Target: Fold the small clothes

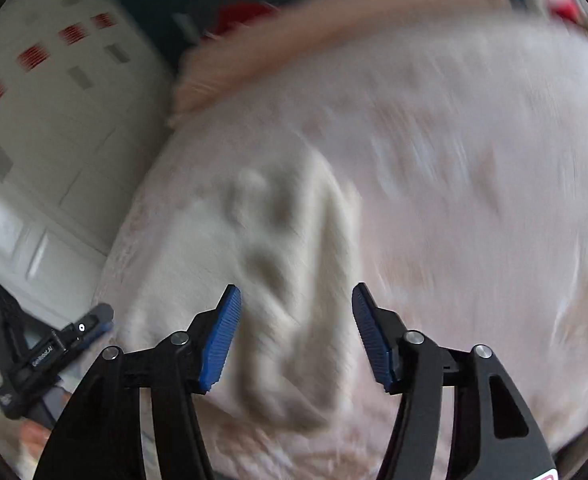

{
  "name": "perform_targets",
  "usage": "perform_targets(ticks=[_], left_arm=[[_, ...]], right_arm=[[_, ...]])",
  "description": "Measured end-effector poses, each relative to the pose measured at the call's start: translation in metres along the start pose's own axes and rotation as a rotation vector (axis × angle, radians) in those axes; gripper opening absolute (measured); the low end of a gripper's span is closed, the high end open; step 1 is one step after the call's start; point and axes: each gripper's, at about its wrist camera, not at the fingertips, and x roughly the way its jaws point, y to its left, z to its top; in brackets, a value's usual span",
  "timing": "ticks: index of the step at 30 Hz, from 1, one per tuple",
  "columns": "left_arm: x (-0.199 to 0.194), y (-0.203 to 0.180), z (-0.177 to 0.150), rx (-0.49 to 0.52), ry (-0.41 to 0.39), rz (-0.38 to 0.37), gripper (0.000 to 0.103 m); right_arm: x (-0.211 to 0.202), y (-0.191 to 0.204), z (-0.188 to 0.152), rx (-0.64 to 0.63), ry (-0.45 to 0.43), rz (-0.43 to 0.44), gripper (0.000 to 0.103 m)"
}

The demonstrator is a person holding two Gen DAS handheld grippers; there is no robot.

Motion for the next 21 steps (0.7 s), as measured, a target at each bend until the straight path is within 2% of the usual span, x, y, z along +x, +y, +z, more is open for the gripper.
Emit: perform_targets(ticks=[1, 2, 3, 5, 6, 7, 8, 9, 10, 11, 12, 13, 15, 17, 18, 19, 20, 21], left_arm=[[-0.005, -0.012, 0.005, 0.047, -0.032, 0.032, 0.067], [-0.003, -0.020, 0.008, 0.079, -0.034, 0.044, 0.068], [0.003, -0.025, 0.008, 0.105, -0.017, 0.049, 0.068], [0.036, -0.023, 0.002, 0.109, 0.078, 0.083, 0.068], [0.044, -0.017, -0.004, 0.095, 0.113, 0.094, 0.068], [0.059, -0.004, -0.009, 0.055, 0.166, 0.109, 0.069], [0.065, 0.011, -0.010, -0.027, 0.202, 0.051, 0.069], [0.058, 0.031, -0.010, -0.137, 0.195, -0.019, 0.069], [0.049, 0.046, -0.008, -0.214, 0.179, -0.059, 0.068], [0.040, 0.057, -0.007, -0.265, 0.163, -0.079, 0.069], [0.030, 0.069, -0.006, -0.305, 0.145, -0.091, 0.071], [0.024, 0.076, -0.006, -0.320, 0.131, -0.096, 0.076], [0.019, 0.081, -0.007, -0.332, 0.125, -0.090, 0.081], [0.023, 0.077, -0.016, -0.332, 0.156, -0.102, 0.087], [0.031, 0.071, -0.023, -0.327, 0.186, -0.101, 0.087], [0.040, 0.066, -0.019, -0.323, 0.208, -0.093, 0.087], [0.050, 0.061, -0.022, -0.312, 0.230, -0.094, 0.085], [0.058, 0.057, -0.025, -0.309, 0.238, -0.118, 0.068]], right_arm=[[0.000, 0.013, 0.004, -0.049, -0.004, -0.011, 0.031], [0.008, 0.027, 0.008, -0.101, 0.017, -0.009, 0.014], [0.016, 0.032, 0.008, -0.127, 0.038, -0.009, 0.002], [0.056, 0.036, -0.001, -0.192, 0.141, -0.096, 0.002], [0.083, 0.027, -0.010, -0.194, 0.234, -0.122, 0.000], [0.091, 0.019, -0.010, -0.172, 0.249, -0.111, 0.000], [0.080, 0.013, -0.009, -0.122, 0.217, -0.077, 0.000], [0.069, 0.012, -0.004, -0.085, 0.207, -0.050, 0.006], [0.056, 0.009, 0.002, -0.057, 0.186, -0.029, 0.011], [0.036, 0.007, 0.006, -0.045, 0.144, -0.025, 0.035], [0.035, 0.008, 0.007, -0.044, 0.130, -0.027, 0.066], [0.027, 0.002, 0.007, -0.033, 0.112, -0.040, 0.075], [0.029, -0.014, 0.001, 0.028, 0.131, -0.024, 0.077], [0.057, -0.034, -0.009, 0.136, 0.241, -0.014, 0.077], [0.071, -0.042, -0.012, 0.185, 0.268, 0.022, 0.074], [0.079, -0.046, -0.015, 0.219, 0.279, 0.060, 0.068], [0.085, -0.047, -0.017, 0.252, 0.273, 0.118, 0.045], [0.087, -0.043, -0.011, 0.256, 0.271, 0.123, 0.040]])
